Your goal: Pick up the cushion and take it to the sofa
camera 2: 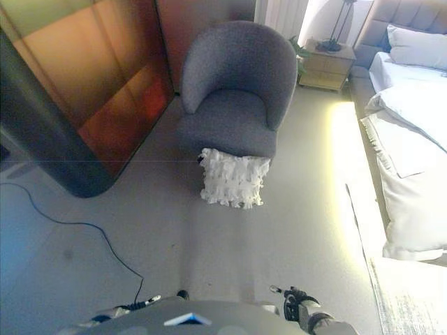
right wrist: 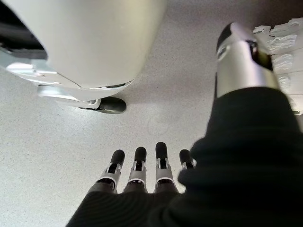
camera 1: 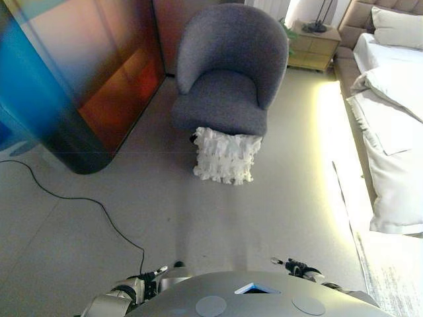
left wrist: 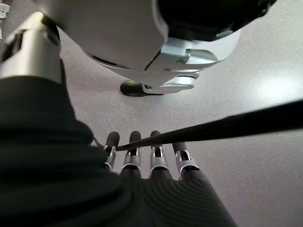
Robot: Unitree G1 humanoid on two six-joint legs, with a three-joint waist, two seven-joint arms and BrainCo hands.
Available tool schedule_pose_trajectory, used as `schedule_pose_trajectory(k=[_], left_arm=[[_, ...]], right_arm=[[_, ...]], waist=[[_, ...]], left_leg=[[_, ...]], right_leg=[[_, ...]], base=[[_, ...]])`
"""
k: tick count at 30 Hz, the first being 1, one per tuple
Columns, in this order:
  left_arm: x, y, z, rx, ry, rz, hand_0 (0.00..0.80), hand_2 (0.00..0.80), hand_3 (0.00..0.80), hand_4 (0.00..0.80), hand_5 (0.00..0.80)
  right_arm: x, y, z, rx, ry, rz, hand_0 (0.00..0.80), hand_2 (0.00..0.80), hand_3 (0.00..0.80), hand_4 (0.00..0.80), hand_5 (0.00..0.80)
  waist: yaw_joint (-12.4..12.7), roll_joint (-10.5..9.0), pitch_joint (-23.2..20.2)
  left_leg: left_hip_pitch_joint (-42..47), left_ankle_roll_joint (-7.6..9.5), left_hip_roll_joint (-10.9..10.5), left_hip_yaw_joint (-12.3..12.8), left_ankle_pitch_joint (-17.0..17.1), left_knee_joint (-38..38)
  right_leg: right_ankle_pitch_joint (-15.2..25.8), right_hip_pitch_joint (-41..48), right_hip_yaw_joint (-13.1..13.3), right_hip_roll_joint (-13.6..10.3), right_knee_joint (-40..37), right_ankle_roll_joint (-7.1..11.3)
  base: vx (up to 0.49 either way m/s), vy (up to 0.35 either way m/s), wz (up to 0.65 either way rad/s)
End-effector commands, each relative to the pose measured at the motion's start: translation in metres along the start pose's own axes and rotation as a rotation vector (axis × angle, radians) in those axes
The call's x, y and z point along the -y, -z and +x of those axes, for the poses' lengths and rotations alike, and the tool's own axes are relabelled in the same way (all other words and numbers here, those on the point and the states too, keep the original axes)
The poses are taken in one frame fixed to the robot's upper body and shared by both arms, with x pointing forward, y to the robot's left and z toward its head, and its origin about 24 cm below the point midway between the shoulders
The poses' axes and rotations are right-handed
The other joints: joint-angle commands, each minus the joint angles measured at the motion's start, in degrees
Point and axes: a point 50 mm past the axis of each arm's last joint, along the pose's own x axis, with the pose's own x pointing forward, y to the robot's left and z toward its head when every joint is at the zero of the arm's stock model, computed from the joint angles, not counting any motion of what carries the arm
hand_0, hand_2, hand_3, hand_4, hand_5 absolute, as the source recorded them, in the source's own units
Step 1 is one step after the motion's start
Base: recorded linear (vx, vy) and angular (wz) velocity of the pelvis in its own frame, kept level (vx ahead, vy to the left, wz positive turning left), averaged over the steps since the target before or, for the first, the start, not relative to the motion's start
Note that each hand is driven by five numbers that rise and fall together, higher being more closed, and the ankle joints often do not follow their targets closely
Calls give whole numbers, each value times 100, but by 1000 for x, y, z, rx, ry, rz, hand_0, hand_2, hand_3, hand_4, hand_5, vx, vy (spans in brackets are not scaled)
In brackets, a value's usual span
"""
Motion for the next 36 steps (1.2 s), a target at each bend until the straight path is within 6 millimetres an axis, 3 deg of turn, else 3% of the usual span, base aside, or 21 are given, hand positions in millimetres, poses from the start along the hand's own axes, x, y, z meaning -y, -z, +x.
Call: schedule_pose_trajectory(k=[1,11,30,32,34,36], left_arm=[[14,-5,-1,-13,24,-7,0,0,0,0,0],[14,-11,-2,-9,29,-13,0,0,0,0,0],[10,-3,-1,-31,21,21,0,0,0,0,0],[10,-5,-1,-22,21,17,0,0,0,0,0],[12,-8,-2,-6,27,9,0,0,0,0,0],[14,-14,-2,19,33,-5,0,0,0,0,0]], right_arm=[[4,-20,0,46,11,-14,0,0,0,0,0],[7,-24,0,56,13,-11,0,0,0,0,0],[6,-22,0,50,-3,-4,0,0,0,0,0],[5,-24,0,52,-11,-7,0,0,0,0,0],[5,-28,0,60,-18,-20,0,0,0,0,0],[5,-34,0,71,-17,-32,0,0,0,0,0]], waist=[[126,159,243],[141,166,270],[112,126,295],[107,65,332],[115,-61,412],[144,-170,563]], left_leg=[[359,536,-537,-69,-825,39],[366,555,-561,-94,-842,39],[467,572,-537,-96,-893,66],[354,516,-475,-69,-984,439],[58,504,-399,-6,-1183,1267],[-507,525,-247,-13,-1095,2469]], right_leg=[[218,-486,-4,517,30,-355],[215,-482,6,522,30,-335],[125,-396,104,661,30,-437],[126,-387,153,667,30,-508],[156,-443,161,601,115,-586],[117,-592,211,590,329,-750]], base=[[0,0,0],[0,0,0],[20,-31,0],[22,-147,0],[-37,-174,-2],[-84,-197,-5]])
